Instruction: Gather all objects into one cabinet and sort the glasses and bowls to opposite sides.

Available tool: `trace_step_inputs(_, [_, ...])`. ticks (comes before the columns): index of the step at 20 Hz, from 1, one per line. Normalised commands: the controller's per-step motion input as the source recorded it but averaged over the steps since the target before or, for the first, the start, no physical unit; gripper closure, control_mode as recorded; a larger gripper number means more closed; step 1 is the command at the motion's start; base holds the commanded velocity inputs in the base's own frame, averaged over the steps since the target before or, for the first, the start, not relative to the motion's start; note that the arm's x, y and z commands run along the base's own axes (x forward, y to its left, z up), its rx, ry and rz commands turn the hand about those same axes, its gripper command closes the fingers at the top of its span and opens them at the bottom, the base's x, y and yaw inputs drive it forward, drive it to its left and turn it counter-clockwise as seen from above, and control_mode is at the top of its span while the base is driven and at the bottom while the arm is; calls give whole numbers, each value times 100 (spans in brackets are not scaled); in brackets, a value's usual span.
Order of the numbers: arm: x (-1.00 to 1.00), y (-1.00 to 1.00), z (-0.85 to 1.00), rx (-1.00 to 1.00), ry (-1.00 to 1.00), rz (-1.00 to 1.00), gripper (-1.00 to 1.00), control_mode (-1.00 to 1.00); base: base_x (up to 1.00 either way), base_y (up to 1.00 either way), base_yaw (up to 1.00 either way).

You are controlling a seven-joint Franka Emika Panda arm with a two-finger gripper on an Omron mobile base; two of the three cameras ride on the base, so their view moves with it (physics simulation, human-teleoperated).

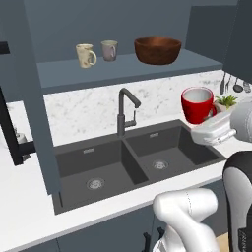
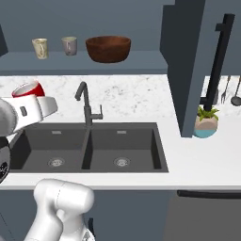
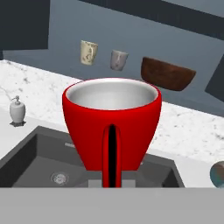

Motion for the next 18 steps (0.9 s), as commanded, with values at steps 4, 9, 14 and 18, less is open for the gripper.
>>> trace_step_inputs(4, [-1,42,59,-1,-7,1,100,-100,0,0,0])
trace_step_inputs(9, [-1,33,46,3,-1,-1,100,-100,0,0,0])
trace_step_inputs(14, [0,28,20,8,5,-5,100,-100,0,0,0])
trace_step_inputs(18, [-1,5,-3,18,0,-3,100,-100,0,0,0])
